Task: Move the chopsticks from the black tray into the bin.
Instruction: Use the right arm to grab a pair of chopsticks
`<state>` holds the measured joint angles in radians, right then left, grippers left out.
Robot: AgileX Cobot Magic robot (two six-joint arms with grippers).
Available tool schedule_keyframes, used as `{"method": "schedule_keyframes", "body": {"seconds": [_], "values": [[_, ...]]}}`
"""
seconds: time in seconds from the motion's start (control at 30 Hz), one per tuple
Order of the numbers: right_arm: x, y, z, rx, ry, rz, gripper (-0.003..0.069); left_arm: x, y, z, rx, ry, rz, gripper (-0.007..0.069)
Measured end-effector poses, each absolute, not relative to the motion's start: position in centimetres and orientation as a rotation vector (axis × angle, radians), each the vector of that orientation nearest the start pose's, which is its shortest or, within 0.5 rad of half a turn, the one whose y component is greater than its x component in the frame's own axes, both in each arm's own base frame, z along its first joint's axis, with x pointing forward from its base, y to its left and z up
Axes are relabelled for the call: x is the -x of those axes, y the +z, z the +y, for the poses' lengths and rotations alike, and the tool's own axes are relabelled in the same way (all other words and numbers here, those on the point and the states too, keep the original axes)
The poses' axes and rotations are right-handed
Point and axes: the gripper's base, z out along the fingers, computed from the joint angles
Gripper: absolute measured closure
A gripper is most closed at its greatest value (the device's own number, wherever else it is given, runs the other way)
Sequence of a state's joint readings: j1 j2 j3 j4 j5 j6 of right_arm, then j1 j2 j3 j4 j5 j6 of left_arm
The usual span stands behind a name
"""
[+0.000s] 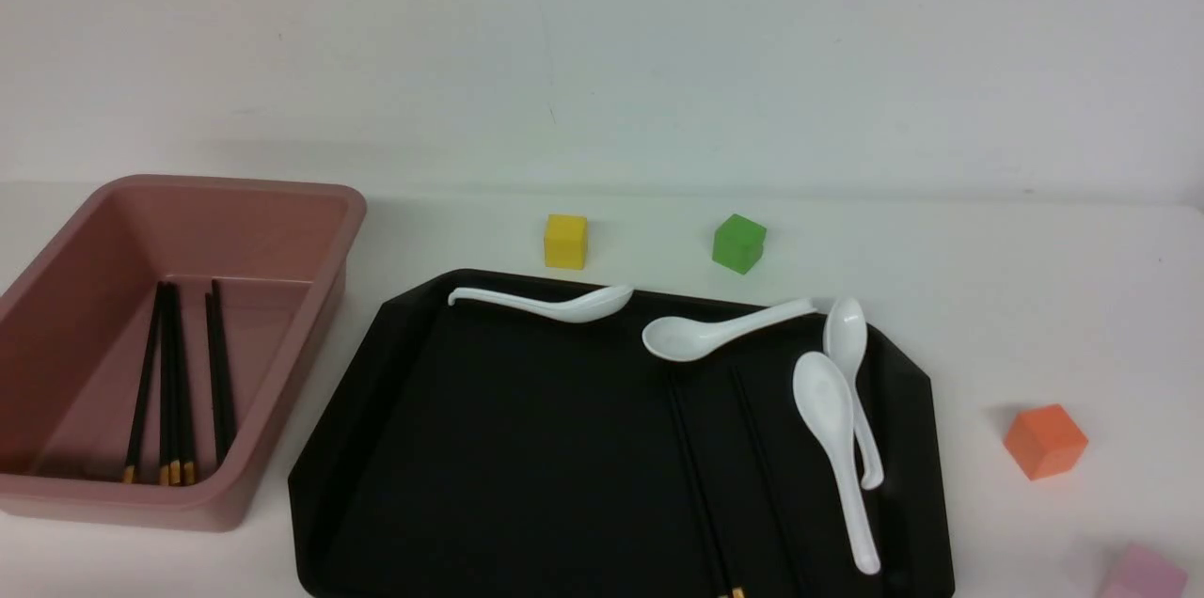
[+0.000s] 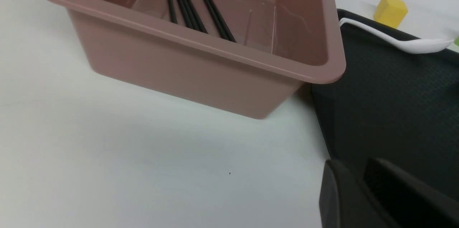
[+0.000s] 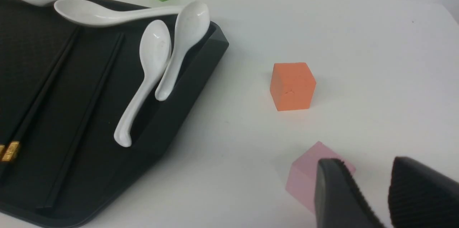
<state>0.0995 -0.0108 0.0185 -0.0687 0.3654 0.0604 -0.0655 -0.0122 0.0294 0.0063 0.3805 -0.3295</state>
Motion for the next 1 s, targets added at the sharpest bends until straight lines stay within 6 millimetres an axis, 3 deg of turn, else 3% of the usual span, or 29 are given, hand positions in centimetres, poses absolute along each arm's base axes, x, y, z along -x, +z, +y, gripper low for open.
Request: {"method": "schedule_keyframes", "body": {"seconds": [0.83, 0.9, 1.0], "values": [[-5.3, 17.6, 0.1, 0.124, -0.028, 1.83, 0.0417, -5.2, 17.0, -0.3, 0.246, -0.265, 1.874, 0.0499], [-5.4, 17.8, 0.3, 0.063, 0.046, 1.803, 0.0417, -5.2, 17.0, -0.3, 0.246, -0.265, 1.874, 0.0497], [-5.5, 18.5, 0.7, -0.214, 0.359, 1.725, 0.0417, -5.2, 17.0, -0.3, 0.246, -0.265, 1.874, 0.0497]]}}
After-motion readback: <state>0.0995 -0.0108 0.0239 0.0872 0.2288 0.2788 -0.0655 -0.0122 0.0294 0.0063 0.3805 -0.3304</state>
